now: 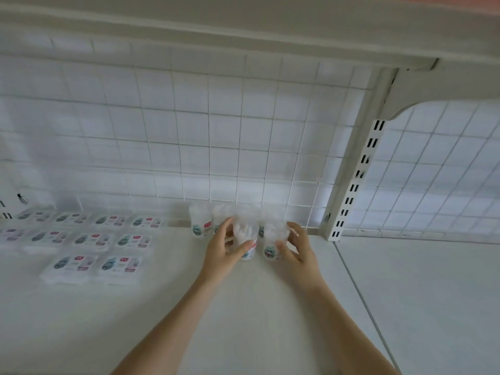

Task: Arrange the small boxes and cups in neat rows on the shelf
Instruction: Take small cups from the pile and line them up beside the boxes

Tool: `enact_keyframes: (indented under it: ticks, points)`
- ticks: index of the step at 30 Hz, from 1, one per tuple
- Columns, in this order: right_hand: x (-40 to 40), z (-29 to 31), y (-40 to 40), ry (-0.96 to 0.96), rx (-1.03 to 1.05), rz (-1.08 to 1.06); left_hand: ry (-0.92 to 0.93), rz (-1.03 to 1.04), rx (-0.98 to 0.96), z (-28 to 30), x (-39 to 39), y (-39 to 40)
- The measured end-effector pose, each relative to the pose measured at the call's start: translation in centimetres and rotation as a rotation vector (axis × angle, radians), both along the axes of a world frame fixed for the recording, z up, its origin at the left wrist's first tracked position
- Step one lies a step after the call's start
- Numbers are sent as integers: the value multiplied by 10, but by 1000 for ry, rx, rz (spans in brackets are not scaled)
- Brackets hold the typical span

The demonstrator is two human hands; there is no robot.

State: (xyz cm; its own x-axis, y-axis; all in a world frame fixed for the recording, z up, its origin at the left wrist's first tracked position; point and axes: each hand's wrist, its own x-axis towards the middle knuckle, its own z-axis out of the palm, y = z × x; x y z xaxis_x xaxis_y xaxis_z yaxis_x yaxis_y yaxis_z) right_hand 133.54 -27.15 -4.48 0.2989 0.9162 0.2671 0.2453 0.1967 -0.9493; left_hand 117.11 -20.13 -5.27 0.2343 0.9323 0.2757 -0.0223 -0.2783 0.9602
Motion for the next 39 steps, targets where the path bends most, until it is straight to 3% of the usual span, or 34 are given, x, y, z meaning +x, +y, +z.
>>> enact_keyframes:
  ticks: [4, 8, 11, 13, 15, 39]
  points:
    - [2, -2, 1, -70, -13, 51, 8, 34, 7, -2, -3, 0]
    - [-3, -14, 9, -227, -82, -64, 123, 49, 19, -4, -5, -2]
    - [-7, -10, 10, -459, -225, -193, 400, 145, 151, -6, 1, -7]
    - [-7, -8, 8, -525, -293, -176, 664, 235, 229, -9, 3, -9]
    - [-7, -9, 8, -551, -329, -158, 775, 266, 202, -13, 3, -7]
    - [-1, -11, 11, -524, -242, -209, 710, 249, 177, -11, -1, -2]
